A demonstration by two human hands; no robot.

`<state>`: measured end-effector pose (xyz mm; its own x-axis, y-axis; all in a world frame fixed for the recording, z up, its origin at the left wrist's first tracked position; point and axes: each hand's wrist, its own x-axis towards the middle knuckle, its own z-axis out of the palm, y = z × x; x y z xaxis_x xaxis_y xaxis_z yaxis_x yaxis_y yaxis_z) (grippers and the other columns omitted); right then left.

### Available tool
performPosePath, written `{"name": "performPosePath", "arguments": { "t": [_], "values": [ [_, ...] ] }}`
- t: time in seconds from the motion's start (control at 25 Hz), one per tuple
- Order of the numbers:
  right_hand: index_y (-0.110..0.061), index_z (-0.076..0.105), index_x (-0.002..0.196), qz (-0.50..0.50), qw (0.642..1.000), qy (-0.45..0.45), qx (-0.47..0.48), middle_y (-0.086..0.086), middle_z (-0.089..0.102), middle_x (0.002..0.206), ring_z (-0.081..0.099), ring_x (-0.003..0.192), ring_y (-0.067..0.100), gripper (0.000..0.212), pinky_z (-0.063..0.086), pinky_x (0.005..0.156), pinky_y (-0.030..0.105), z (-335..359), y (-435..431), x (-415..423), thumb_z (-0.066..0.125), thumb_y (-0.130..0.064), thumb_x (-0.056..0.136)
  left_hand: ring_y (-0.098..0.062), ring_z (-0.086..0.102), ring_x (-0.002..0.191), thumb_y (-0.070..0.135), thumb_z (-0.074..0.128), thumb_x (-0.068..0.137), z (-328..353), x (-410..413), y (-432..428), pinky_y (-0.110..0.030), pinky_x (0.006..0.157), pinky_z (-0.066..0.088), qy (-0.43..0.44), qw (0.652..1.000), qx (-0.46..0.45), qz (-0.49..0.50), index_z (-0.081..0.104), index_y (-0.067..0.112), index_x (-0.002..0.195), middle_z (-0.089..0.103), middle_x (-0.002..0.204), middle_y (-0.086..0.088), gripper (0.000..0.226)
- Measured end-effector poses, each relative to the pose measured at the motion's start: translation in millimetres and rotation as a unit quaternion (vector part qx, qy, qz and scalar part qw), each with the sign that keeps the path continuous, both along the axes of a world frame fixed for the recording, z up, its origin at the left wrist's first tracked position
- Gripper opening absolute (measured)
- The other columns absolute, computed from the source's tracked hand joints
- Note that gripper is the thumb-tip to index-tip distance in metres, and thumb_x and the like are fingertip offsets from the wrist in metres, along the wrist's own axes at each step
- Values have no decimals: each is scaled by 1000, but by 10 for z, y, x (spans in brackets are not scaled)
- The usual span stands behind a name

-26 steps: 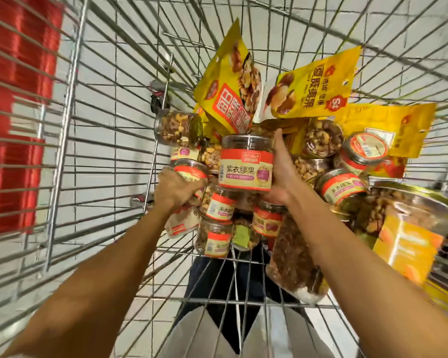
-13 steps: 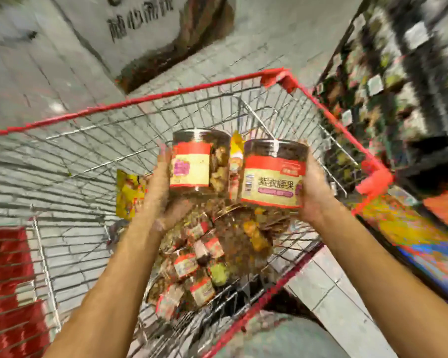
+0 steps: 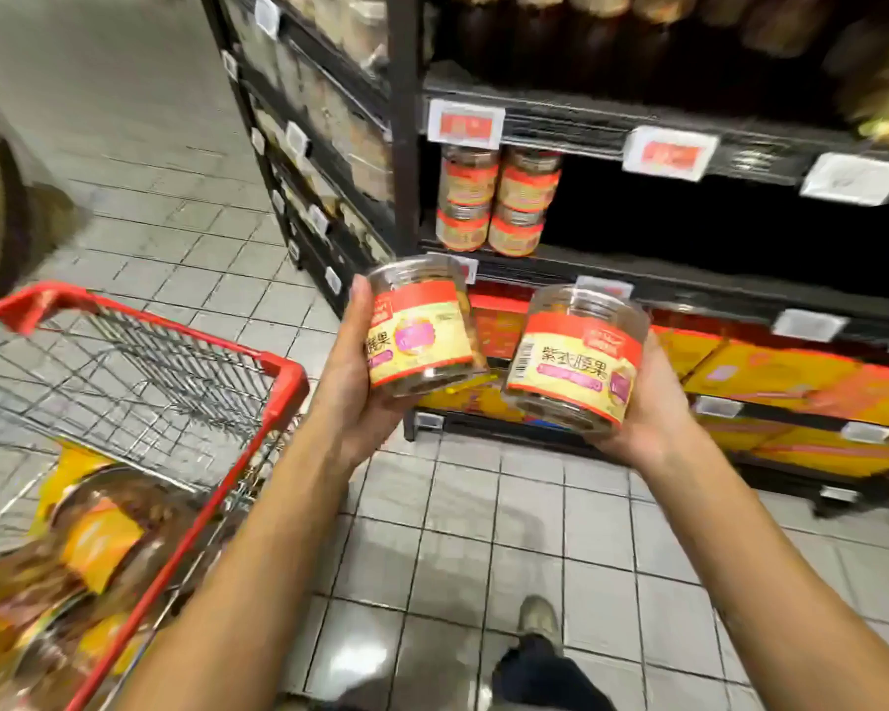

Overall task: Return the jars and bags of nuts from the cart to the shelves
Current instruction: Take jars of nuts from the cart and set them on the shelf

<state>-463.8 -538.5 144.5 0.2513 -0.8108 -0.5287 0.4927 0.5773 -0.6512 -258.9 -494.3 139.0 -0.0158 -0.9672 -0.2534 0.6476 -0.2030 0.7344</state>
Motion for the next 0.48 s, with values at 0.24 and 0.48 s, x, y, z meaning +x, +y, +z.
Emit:
{"name": "performPosePath", "arguments": {
  "t": [0.24, 0.48],
  "values": [
    [-15, 69, 99, -28, 996, 74, 39, 13, 70, 96, 67, 84, 29, 62, 51, 83, 47, -147, -1023, -1225, 30, -62, 92, -26, 63, 100, 57, 51, 68, -182, -1339, -1109, -46, 94, 49, -18, 997, 49, 47, 61, 12, 117, 67, 111, -12, 68],
    [-15, 68, 93, -67, 997, 40, 21, 10, 73, 80, 69, 75, 25, 56, 53, 81, 44, -492, -2014, -1507, 32, -58, 94, -24, 66, 88, 63, 53, 58, -588, -1780, -2223, -41, 84, 53, -96, 991, 24, 89, 64, 12, 110, 68, 106, -14, 73]
  ]
}}
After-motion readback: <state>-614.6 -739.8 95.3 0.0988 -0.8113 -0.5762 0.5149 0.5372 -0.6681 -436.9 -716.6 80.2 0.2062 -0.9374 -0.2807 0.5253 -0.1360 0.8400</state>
